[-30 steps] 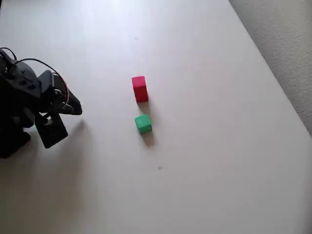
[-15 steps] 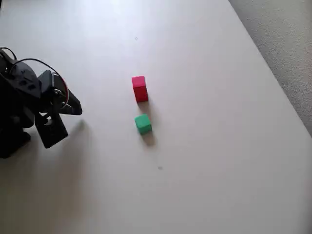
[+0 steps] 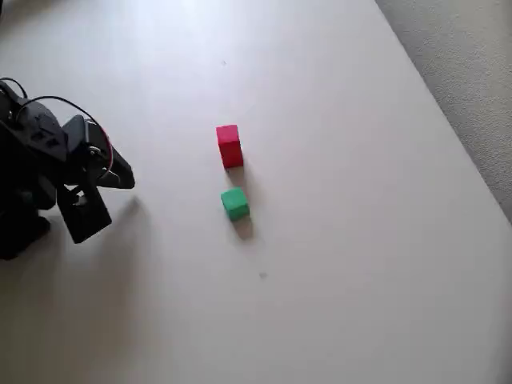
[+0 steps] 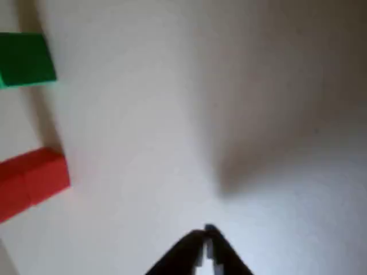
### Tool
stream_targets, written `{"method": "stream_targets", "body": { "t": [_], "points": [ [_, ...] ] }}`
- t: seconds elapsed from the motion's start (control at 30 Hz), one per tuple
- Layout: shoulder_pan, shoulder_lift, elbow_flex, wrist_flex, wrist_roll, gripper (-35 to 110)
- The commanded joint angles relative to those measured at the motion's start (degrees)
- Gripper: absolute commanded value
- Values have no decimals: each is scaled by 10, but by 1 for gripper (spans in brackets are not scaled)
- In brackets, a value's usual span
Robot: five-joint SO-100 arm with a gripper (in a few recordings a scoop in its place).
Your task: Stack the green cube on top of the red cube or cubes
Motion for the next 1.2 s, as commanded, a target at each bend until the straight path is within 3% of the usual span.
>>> {"method": "stream_targets", "body": {
  "t": [0.0,0.1,0.13,0.33,0.53,0.73,0.93,1.17],
  "points": [
    [-37,5,-40,-1,-32,-2],
    [-58,5,-32,-40,-33,0],
    [-58,6,-31,-63,-49,6],
    [71,-22,-159,-83,-161,9],
    [79,-432,-417,-83,-161,14],
    [82,-719,-649,-22,-174,20],
    [107,-945,-805,6,-197,28],
    [157,-1061,-879,-5,-214,28]
  ]
}}
